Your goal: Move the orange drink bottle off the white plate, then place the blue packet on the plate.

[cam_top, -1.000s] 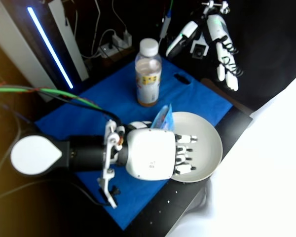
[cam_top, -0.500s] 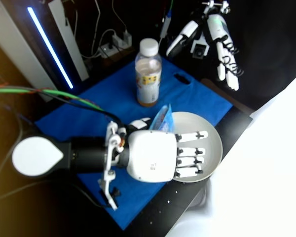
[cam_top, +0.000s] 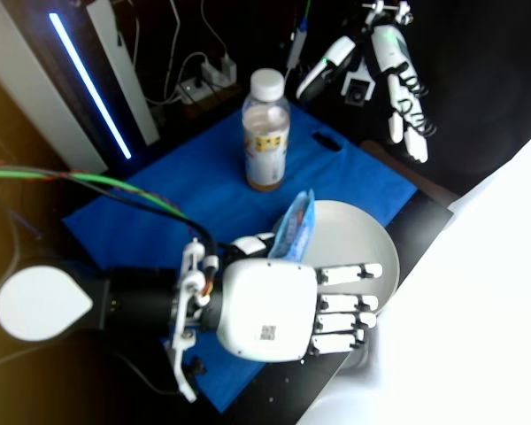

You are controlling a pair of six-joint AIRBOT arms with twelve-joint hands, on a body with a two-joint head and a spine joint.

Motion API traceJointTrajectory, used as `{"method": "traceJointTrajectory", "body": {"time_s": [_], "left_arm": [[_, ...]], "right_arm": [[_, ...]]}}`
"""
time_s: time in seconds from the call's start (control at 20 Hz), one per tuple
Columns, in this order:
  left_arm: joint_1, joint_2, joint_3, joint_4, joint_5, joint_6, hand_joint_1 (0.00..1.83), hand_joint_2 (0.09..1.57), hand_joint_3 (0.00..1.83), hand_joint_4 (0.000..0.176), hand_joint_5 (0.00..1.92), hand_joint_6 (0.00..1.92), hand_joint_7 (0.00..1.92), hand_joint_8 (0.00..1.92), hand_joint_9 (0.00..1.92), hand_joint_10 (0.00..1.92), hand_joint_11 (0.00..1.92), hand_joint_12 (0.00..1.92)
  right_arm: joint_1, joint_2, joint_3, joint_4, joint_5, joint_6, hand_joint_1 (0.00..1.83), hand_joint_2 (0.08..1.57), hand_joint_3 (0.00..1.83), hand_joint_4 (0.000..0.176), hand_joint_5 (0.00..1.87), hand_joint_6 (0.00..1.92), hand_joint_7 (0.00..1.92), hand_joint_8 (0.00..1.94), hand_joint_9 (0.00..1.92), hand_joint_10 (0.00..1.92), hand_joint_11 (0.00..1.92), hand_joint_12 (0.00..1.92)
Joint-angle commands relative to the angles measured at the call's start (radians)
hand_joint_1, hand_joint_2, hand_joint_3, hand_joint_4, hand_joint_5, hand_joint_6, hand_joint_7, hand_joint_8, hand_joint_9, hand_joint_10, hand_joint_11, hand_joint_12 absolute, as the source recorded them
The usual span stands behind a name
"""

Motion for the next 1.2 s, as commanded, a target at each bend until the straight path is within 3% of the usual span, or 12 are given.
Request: {"method": "traceJointTrajectory", "body": {"time_s": [0.0,0.15,0.4,0.5,0.55,0.6,0.7,0.75,0.8,0.85,0.95,1.15], "left_arm": [[-0.009,-0.005,0.005,-0.053,-0.104,-0.009,0.59,0.81,0.0,0.156,0.0,0.0,0.0,0.0,0.0,0.0,0.0,0.0],[-0.009,-0.006,0.005,-0.053,-0.105,-0.009,0.58,0.81,0.0,0.175,0.0,0.0,0.0,0.0,0.0,0.0,0.0,0.0],[-0.009,-0.005,0.006,-0.055,-0.106,-0.009,0.59,0.8,0.0,0.171,0.0,0.0,0.0,0.0,0.0,0.0,0.0,0.0],[-0.009,-0.001,0.007,-0.058,-0.108,-0.009,0.58,0.8,0.0,0.158,0.0,0.0,0.0,0.0,0.0,0.0,0.0,0.0],[-0.009,0.003,0.007,-0.063,-0.111,-0.009,0.57,0.81,0.0,0.164,0.0,0.0,0.0,0.0,0.0,0.0,0.0,0.0],[-0.009,0.005,0.007,-0.067,-0.114,-0.009,0.57,0.8,0.0,0.174,0.0,0.0,0.0,0.0,0.0,0.0,0.0,0.0],[-0.009,0.01,0.003,-0.081,-0.126,-0.006,0.57,0.8,0.0,0.176,0.0,0.0,0.0,0.0,0.0,0.0,0.0,0.0],[-0.009,0.016,-0.002,-0.088,-0.132,-0.001,0.57,0.81,0.0,0.176,0.0,0.0,0.0,0.0,0.0,0.0,0.0,0.0],[-0.009,0.021,-0.007,-0.093,-0.135,0.006,0.58,0.81,0.0,0.176,0.0,0.0,0.0,0.0,0.0,0.0,0.0,0.0],[-0.009,0.031,-0.016,-0.101,-0.139,0.017,0.61,0.8,0.0,0.176,0.0,0.0,0.0,0.0,0.0,0.0,0.0,0.0],[-0.009,0.047,-0.031,-0.121,-0.15,0.04,0.62,0.81,0.0,0.176,0.0,0.0,0.0,0.0,0.0,0.0,0.04,0.02],[-0.009,0.085,-0.078,-0.162,-0.188,0.098,0.61,0.8,0.0,0.176,0.0,0.0,0.0,0.0,0.0,0.0,0.0,0.0]], "right_arm": [[0.022,-0.003,0.003,0.065,0.047,0.008,0.95,0.82,0.0,0.165,0.14,0.0,0.19,0.0,0.15,0.0,0.0,0.63],[0.04,-0.001,0.002,0.072,0.058,0.008,0.96,0.8,0.0,0.176,0.15,0.01,0.21,0.01,0.14,0.01,0.0,0.56],[0.055,0.039,-0.041,0.072,0.076,0.002,0.97,0.79,0.0,0.172,0.18,0.0,0.25,0.0,0.17,0.0,0.0,0.43],[0.062,0.052,-0.054,0.075,0.097,0.002,1.0,0.79,0.0,0.131,0.18,0.0,0.27,0.0,0.2,0.01,0.0,0.13],[0.07,0.069,-0.075,0.081,0.11,-0.007,0.99,0.75,0.02,0.106,0.21,0.01,0.29,0.01,0.39,0.0,0.08,0.8],[0.075,0.085,-0.095,0.09,0.116,-0.023,1.01,0.74,0.0,0.104,0.23,0.0,0.3,0.0,0.55,0.9,0.4,1.47],[0.086,0.136,-0.166,0.127,0.134,-0.076,1.04,0.73,0.0,0.154,0.22,0.0,0.29,0.0,0.93,1.38,0.87,1.47],[0.091,0.161,-0.195,0.143,0.152,-0.091,1.0,0.72,0.0,0.172,0.19,0.0,0.27,0.0,0.37,0.58,0.17,1.16],[0.096,0.177,-0.213,0.146,0.161,-0.095,0.99,0.73,0.0,0.169,0.17,0.01,0.25,0.0,0.37,0.24,0.03,1.12],[0.101,0.198,-0.239,0.146,0.173,-0.106,0.99,0.73,0.0,0.172,0.15,0.01,0.26,0.01,0.18,0.06,0.01,0.48],[0.104,0.231,-0.282,0.153,0.182,-0.13,0.95,0.74,0.0,0.174,0.12,0.0,0.24,0.0,0.12,0.01,0.0,0.19],[0.146,0.33,-0.397,0.151,0.187,-0.157,0.92,0.69,0.0,0.176,0.08,0.0,0.18,0.0,0.14,0.01,0.0,0.44]]}}
